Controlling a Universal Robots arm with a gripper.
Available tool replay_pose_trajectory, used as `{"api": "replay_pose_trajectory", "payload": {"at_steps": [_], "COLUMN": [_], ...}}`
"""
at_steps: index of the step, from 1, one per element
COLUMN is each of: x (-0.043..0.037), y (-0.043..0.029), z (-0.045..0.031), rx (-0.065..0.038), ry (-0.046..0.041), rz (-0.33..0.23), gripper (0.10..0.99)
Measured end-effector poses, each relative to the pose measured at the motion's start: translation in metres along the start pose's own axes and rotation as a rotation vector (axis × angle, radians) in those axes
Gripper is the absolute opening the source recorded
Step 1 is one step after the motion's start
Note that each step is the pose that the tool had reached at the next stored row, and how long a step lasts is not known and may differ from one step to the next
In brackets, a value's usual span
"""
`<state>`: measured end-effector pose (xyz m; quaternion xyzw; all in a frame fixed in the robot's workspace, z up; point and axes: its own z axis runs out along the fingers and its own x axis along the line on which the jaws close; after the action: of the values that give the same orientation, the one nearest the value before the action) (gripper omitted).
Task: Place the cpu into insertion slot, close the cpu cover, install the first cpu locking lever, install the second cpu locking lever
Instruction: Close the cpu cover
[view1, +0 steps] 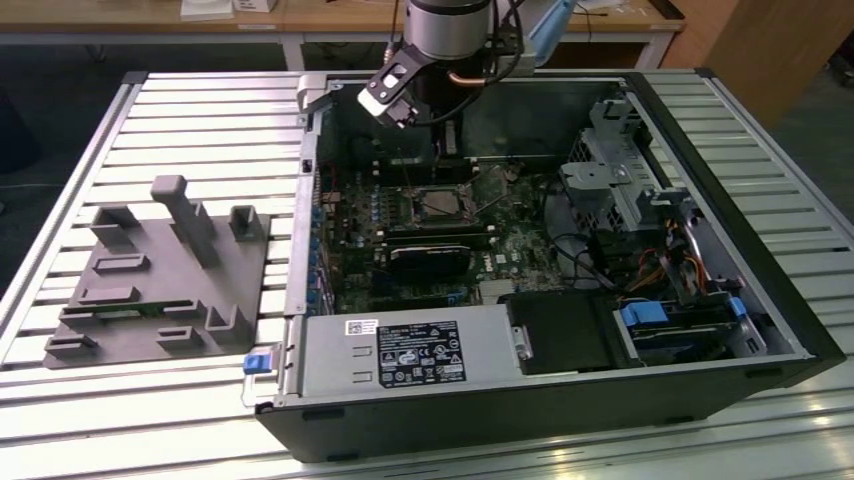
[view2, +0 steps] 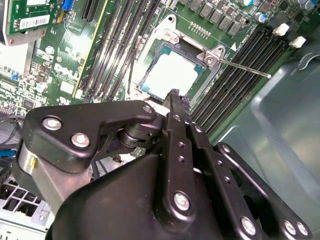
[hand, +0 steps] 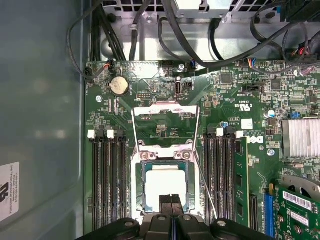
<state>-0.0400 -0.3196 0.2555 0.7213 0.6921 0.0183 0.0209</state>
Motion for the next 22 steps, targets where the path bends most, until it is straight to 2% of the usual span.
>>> {"api": "replay_pose_trajectory", "payload": {"at_steps": [7, 22], "x": [0.0001, 0.0013], "y": [0.0020, 0.0320], "z": [-0.0003, 0.0015], "rx": [0.000, 0.000], "ry": [-0.0004, -0.0002], "rz": [0.000, 0.000], "gripper": [0.106, 0.106]}}
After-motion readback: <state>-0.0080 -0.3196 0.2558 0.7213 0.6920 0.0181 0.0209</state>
